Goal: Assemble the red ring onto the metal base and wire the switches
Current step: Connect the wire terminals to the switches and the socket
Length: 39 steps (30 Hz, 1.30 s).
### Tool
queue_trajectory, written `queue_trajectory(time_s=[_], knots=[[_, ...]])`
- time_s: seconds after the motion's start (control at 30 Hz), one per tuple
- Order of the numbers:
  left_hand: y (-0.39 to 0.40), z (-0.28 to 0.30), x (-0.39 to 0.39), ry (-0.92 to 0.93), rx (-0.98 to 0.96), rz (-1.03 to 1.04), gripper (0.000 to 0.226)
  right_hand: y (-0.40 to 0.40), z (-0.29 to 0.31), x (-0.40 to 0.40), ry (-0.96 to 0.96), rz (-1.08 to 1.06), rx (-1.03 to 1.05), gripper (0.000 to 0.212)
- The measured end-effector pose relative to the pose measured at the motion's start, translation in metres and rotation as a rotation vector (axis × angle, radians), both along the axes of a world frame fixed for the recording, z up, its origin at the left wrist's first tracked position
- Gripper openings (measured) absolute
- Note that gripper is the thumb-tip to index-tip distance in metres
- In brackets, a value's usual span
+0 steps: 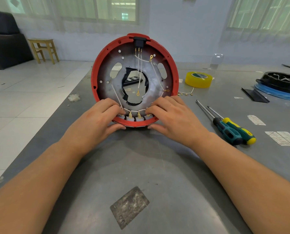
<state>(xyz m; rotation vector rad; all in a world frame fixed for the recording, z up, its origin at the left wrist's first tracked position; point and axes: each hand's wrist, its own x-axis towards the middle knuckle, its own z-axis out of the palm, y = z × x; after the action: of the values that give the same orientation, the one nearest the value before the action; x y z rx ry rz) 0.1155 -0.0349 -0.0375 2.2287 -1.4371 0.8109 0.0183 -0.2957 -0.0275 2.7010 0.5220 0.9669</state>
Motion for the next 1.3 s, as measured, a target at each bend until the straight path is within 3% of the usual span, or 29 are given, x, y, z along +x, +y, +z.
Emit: queue_trajectory(time_s=[0.13,0.3,0.6,0.9,1.3], knots=[[-0.002,-0.001,-0.003,-0.043,0.008,0.002,0.026,-0.002,-0.001,-0.001,0.027,0.006,-0.016,0.034],[-0.002,0.004,-0.010,-0.031,0.023,0.012,0.041,-0.002,-0.001,0.000,0.001,0.034,-0.007,0.033],[0.001,0.007,-0.020,0.004,-0.073,-0.017,0.036,-0.006,-0.004,-0.004,-0.138,0.132,0.189,0.036],[-0.002,0.019,-0.029,0.409,-0.204,0.018,0.028,0.005,-0.010,-0.011,0.170,0.190,0.665,0.033],[0.003,0.023,-0.023,0.617,-0.159,0.096,0.037,0.011,-0.006,-0.006,0.308,0.176,0.760,0.027]])
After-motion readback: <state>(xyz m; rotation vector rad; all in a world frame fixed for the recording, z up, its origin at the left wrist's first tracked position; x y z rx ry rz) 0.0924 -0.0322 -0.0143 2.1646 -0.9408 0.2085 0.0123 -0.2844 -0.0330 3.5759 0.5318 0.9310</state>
